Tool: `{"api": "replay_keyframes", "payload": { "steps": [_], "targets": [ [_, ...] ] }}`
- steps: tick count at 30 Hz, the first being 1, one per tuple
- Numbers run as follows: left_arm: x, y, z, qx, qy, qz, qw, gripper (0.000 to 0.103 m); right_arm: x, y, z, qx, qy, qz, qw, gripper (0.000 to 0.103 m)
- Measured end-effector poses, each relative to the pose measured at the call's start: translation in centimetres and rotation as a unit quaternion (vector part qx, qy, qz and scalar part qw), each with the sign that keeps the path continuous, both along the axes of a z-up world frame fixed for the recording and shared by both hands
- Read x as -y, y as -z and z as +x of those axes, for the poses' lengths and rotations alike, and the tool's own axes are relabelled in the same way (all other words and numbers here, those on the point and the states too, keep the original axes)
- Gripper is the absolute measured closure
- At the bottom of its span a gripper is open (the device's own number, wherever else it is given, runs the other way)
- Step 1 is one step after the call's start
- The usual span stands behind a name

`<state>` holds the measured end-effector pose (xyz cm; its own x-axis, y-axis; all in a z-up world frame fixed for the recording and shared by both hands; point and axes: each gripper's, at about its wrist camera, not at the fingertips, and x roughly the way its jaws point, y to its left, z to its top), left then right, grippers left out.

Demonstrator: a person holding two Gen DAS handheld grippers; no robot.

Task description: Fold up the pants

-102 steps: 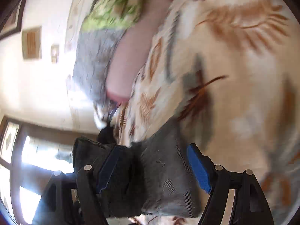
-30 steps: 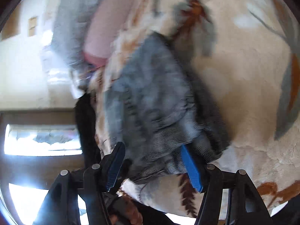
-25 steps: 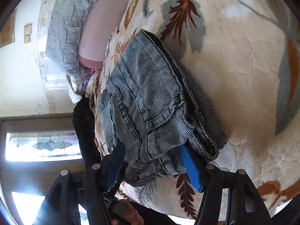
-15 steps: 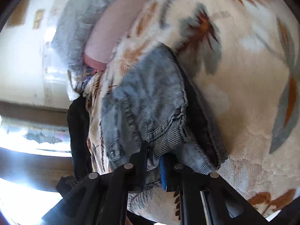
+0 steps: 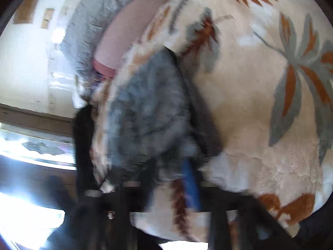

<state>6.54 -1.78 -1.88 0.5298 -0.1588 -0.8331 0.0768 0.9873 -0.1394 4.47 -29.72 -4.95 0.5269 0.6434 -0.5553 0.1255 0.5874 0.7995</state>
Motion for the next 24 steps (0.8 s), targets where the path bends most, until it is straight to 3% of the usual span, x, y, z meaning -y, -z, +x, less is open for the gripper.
{"api": "replay_keyframes", "payload": {
  "steps": [3, 8, 9, 10, 13, 16, 20, 24],
  "targets": [
    [-0.4, 0.2, -0.2, 0.003, -0.012, -0.017, 0.9998, 0.008, -0.3, -0.5, 0.6, -0.003, -0.001, 0.030, 1.000, 0.032],
    [-0.5, 0.4, -0.2, -0.002, -0.015, -0.029, 0.9995, 0.008, -1.4, 2.5, 2.6, -0.049, 0.003, 0.049, 0.998, 0.036],
    [-0.5, 0.5, -0.2, -0.001, -0.014, -0.027, 0.9995, 0.008, -1.6, 3.0, 3.1, -0.052, 0.005, 0.046, 0.998, 0.061],
    [-0.5, 0.5, -0.2, 0.000, -0.014, -0.029, 0.9995, 0.008, -1.6, 3.3, 3.2, -0.054, 0.012, 0.038, 0.998, 0.094],
    [-0.6, 0.6, -0.3, -0.004, -0.010, -0.039, 0.9992, 0.008, -1.9, 1.9, 1.6, -0.018, 0.020, -0.026, 0.999, 0.097],
    [-0.9, 1.0, -0.2, -0.006, -0.012, -0.047, 0.9988, 0.004, -2.7, 1.8, 0.9, -0.009, 0.011, -0.084, 0.996, 0.098],
    [-1.3, 0.2, 0.0, -0.013, -0.013, -0.055, 0.9983, 0.004, -1.8, 2.9, 1.4, -0.031, -0.003, -0.059, 0.998, 0.095],
    [-3.0, -2.4, -0.5, 0.031, -0.015, -0.058, 0.9977, 0.004, 0.9, -0.1, 0.8, -0.006, -0.007, -0.043, 0.999, 0.044]
  ]
}}
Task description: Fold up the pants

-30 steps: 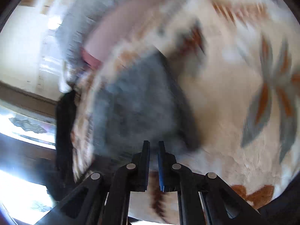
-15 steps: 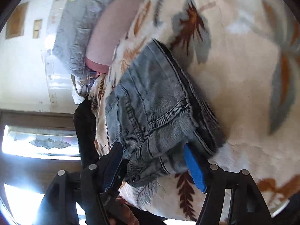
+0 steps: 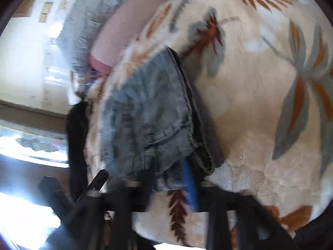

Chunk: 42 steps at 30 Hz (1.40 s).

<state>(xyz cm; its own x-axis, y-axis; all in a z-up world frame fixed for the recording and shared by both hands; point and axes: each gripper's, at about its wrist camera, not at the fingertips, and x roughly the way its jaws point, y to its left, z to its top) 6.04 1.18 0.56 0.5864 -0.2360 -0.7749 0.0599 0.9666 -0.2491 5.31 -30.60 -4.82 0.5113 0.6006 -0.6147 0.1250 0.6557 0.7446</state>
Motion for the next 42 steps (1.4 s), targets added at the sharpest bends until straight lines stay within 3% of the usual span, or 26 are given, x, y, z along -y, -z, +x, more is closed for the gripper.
{"api": "replay_keyframes", "payload": {
  "steps": [1, 3, 5, 10, 13, 15, 17, 18, 22, 24, 25, 26, 27, 28, 32, 42],
  "targets": [
    [-0.8, -0.4, 0.2, 0.003, -0.007, -0.005, 1.0000, 0.004, 0.6, -0.6, -0.2, 0.010, 0.003, -0.005, 1.000, 0.035],
    [-2.4, -0.2, 1.2, -0.008, -0.016, -0.022, 0.9996, 0.004, 2.0, -2.1, 0.6, 0.031, 0.006, -0.021, 0.999, 0.030],
    [-3.6, 0.8, 2.7, -0.038, -0.022, -0.043, 0.9981, 0.005, 2.8, -2.2, 2.3, 0.032, -0.001, -0.023, 0.999, 0.030],
    [-3.7, 3.2, 4.9, -0.089, 0.003, -0.107, 0.9903, 0.005, 2.1, 0.7, 7.3, -0.019, -0.069, -0.021, 0.997, 0.030],
    [-2.8, 3.8, 5.4, -0.101, 0.019, -0.126, 0.9867, 0.005, 0.9, 2.9, 8.6, -0.046, -0.088, -0.033, 0.995, 0.030],
    [-2.6, 4.3, 5.9, -0.115, 0.025, -0.145, 0.9825, 0.005, 0.2, 3.3, 8.8, -0.039, -0.099, -0.028, 0.994, 0.030],
    [-2.2, 4.9, 6.3, -0.129, 0.031, -0.153, 0.9793, 0.005, -0.6, 3.1, 8.6, -0.034, -0.118, -0.028, 0.992, 0.042],
    [-1.9, 5.0, 6.4, -0.130, 0.033, -0.151, 0.9793, 0.005, -1.2, 3.1, 8.6, -0.037, -0.124, -0.054, 0.990, 0.057],
    [-1.0, 5.1, 6.8, -0.132, 0.036, -0.136, 0.9812, 0.007, -1.4, 3.5, 8.8, -0.043, -0.125, -0.063, 0.989, 0.055],
    [-0.8, 5.2, 7.2, -0.134, 0.030, -0.139, 0.9806, 0.019, -1.3, 3.7, 8.9, -0.043, -0.127, -0.052, 0.990, 0.054],
    [-0.5, 5.2, 7.3, -0.138, 0.035, -0.142, 0.9796, 0.041, -1.4, 3.5, 9.1, -0.039, -0.128, -0.056, 0.989, 0.059],
    [-0.3, 5.3, 7.5, -0.145, 0.039, -0.145, 0.9779, 0.052, -1.6, 3.0, 8.8, -0.032, -0.133, -0.063, 0.989, 0.067],
    [-0.1, 5.1, 7.6, -0.143, 0.038, -0.139, 0.9791, 0.054, -2.0, 2.3, 8.4, -0.023, -0.140, -0.073, 0.987, 0.078],
    [0.3, 4.8, 7.5, -0.137, 0.044, -0.126, 0.9815, 0.063, -2.5, 1.7, 8.1, -0.016, -0.142, -0.084, 0.986, 0.081],
    [1.6, 2.3, 6.7, -0.098, 0.066, -0.077, 0.9900, 0.077, -3.3, -1.4, 7.3, 0.018, -0.141, -0.091, 0.986, 0.085],
    [-0.1, -7.4, 6.0, 0.032, 0.083, -0.047, 0.9949, 0.079, -7.3, -11.1, 7.9, 0.131, -0.168, -0.111, 0.971, 0.085]
  ]
}}
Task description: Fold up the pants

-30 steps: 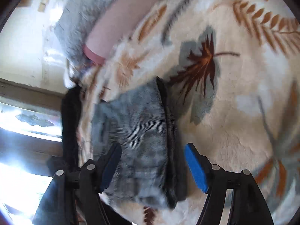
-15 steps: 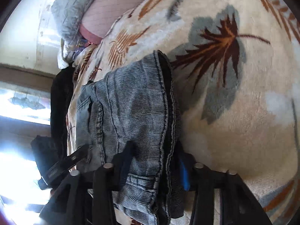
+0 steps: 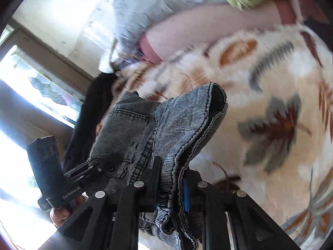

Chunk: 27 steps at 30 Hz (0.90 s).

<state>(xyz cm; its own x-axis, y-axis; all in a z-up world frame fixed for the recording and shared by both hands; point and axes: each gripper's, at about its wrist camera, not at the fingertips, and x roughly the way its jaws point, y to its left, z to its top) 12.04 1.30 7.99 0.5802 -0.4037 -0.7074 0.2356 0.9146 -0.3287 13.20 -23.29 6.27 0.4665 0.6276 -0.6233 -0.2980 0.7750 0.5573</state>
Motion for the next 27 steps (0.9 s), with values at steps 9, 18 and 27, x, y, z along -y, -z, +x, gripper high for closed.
{"api": "replay_keyframes", "payload": {
  "steps": [9, 18, 27],
  "targets": [
    [-2.2, 0.6, 3.7, 0.010, -0.020, -0.018, 0.9996, 0.078, -2.7, 0.1, 4.3, 0.023, -0.010, -0.026, 0.999, 0.085],
    [-2.5, 10.4, 4.2, -0.075, -0.066, 0.017, 0.9949, 0.043, -2.5, 11.5, 5.9, -0.041, 0.011, -0.105, 0.994, 0.070],
    [-2.2, 5.9, -2.0, 0.019, -0.083, 0.055, 0.9948, 0.019, -3.9, 7.1, -1.2, 0.074, 0.044, -0.156, 0.984, 0.053]
  ]
}}
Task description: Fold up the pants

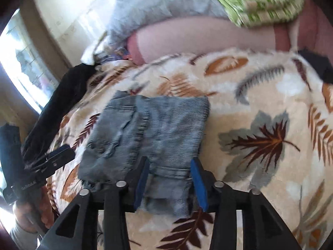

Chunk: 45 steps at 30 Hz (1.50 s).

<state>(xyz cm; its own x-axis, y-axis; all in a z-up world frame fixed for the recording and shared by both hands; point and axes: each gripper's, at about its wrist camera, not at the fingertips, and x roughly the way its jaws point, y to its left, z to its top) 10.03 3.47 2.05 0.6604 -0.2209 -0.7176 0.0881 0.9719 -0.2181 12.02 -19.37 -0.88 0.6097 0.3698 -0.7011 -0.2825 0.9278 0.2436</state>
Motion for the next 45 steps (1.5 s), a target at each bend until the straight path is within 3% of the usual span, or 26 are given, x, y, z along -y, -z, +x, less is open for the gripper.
{"api": "replay_keyframes", "payload": {
  "steps": [2, 3, 4, 6, 8, 10, 11, 13, 15, 16, 18, 21, 25, 30, 35, 45],
  "targets": [
    [1.2, 2.8, 1.4, -0.065, 0.007, 0.039, 0.9971, 0.019, -1.3, 2.4, 0.9, -0.034, 0.001, -0.058, 0.998, 0.049],
    [1.4, 4.1, 1.7, -0.087, 0.004, 0.045, 0.9952, 0.017, -1.8, 4.7, 1.5, -0.069, 0.003, -0.090, 0.993, 0.049],
    [1.3, 4.8, 1.8, -0.093, -0.002, 0.032, 0.9952, 0.017, -1.6, 5.2, 1.5, -0.075, 0.005, -0.084, 0.994, 0.049],
    [0.7, 3.8, 1.3, -0.083, -0.015, 0.018, 0.9963, 0.017, -0.7, 3.9, 0.8, -0.063, 0.016, -0.055, 0.996, 0.048],
    [0.1, 2.0, 0.2, -0.047, -0.022, 0.013, 0.9986, 0.017, -0.2, 2.1, 0.1, -0.040, 0.020, -0.044, 0.998, 0.048],
    [0.1, 1.5, -0.3, -0.028, -0.029, 0.030, 0.9988, 0.017, -0.1, 0.8, -0.4, -0.012, 0.018, -0.039, 0.999, 0.043],
    [0.3, 2.2, -0.1, -0.041, -0.027, 0.040, 0.9980, 0.017, -0.2, 0.6, -0.4, -0.008, 0.020, -0.034, 0.999, 0.039],
    [1.0, 4.1, 0.3, -0.077, -0.019, 0.060, 0.9950, 0.016, -0.7, 2.2, 0.4, -0.033, 0.021, -0.037, 0.999, 0.033],
    [0.6, 3.8, 0.0, -0.071, -0.031, 0.045, 0.9959, 0.015, -1.3, 4.8, 1.6, -0.086, 0.019, -0.064, 0.994, 0.033],
    [0.5, 3.3, -0.3, -0.073, -0.035, 0.035, 0.9961, 0.016, -0.9, 4.7, 1.3, -0.085, 0.028, -0.048, 0.995, 0.033],
    [0.4, 1.5, -1.3, -0.055, -0.041, 0.035, 0.9971, 0.016, -0.2, 3.3, 0.1, -0.070, 0.036, -0.028, 0.997, 0.033],
    [1.1, -1.2, -3.6, -0.015, -0.059, 0.072, 0.9956, 0.016, 0.1, -0.2, -2.8, -0.019, 0.029, -0.021, 0.999, 0.029],
    [2.2, -3.2, -6.4, 0.009, -0.076, 0.076, 0.9942, 0.016, -0.8, -3.3, -7.7, 0.038, 0.016, -0.048, 0.998, 0.001],
    [3.2, -4.2, -8.2, 0.017, -0.084, 0.067, 0.9941, 0.016, -1.1, -3.8, -11.5, 0.061, 0.022, -0.091, 0.994, 0.000],
    [4.1, -5.2, -9.3, 0.031, -0.084, 0.064, 0.9939, 0.015, -1.0, -3.9, -12.5, 0.073, 0.028, -0.126, 0.989, 0.000],
    [4.6, -6.6, -10.2, 0.040, -0.084, 0.082, 0.9923, 0.011, -1.1, -3.8, -12.4, 0.073, 0.025, -0.124, 0.989, 0.000]
  ]
}}
